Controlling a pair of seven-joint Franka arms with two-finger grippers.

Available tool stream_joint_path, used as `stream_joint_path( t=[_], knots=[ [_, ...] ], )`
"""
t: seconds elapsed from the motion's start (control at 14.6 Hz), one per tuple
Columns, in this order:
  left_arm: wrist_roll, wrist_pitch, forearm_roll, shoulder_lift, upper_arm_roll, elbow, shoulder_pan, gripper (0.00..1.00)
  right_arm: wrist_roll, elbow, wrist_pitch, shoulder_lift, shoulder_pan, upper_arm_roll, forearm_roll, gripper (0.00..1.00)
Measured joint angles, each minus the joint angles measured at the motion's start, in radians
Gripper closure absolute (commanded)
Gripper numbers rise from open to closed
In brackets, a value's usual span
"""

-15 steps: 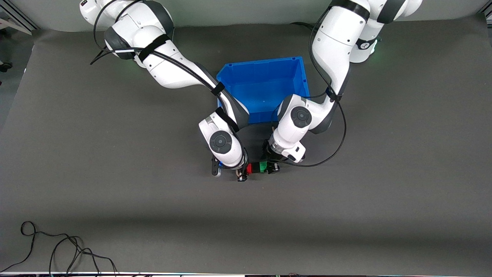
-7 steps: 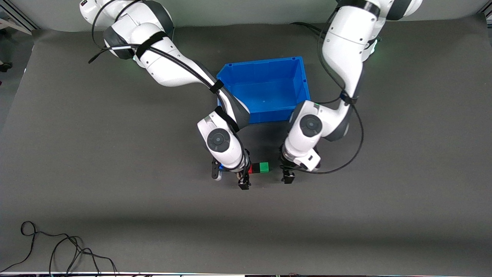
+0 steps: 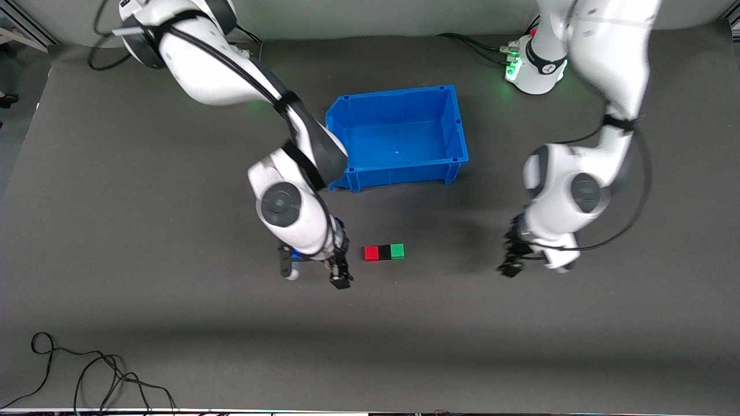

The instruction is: Attach green and red cubes to black cube

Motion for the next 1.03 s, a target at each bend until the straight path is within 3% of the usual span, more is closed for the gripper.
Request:
stream_joint_path(
  t=[0.27, 0.55, 0.75, 1.03],
  knots=[
    [0.442, -0.268, 0.036, -0.145, 0.000, 0.010, 0.149, 0.00, -0.273, -0.002, -0.224, -0.155, -0.053, -0.007, -0.001, 0.01],
    [0.832, -0.525, 0.057, -0.204, 0.000, 0.142, 0.237, 0.00, -0.567, -0.005, -0.449, -0.277, -0.120, -0.029, -0.003, 0.01],
    [1.036, -0.586, 0.132, -0.207, -0.005, 0.230, 0.241, 0.00, -0.827, -0.011, -0.566, -0.339, -0.132, -0.114, -0.003, 0.01],
    [1.091, -0.680, 0.177, -0.228, -0.014, 0.327, 0.240, 0.00, -1.167, -0.080, -0.609, -0.420, -0.134, -0.220, -0.003, 0.01]
  ],
)
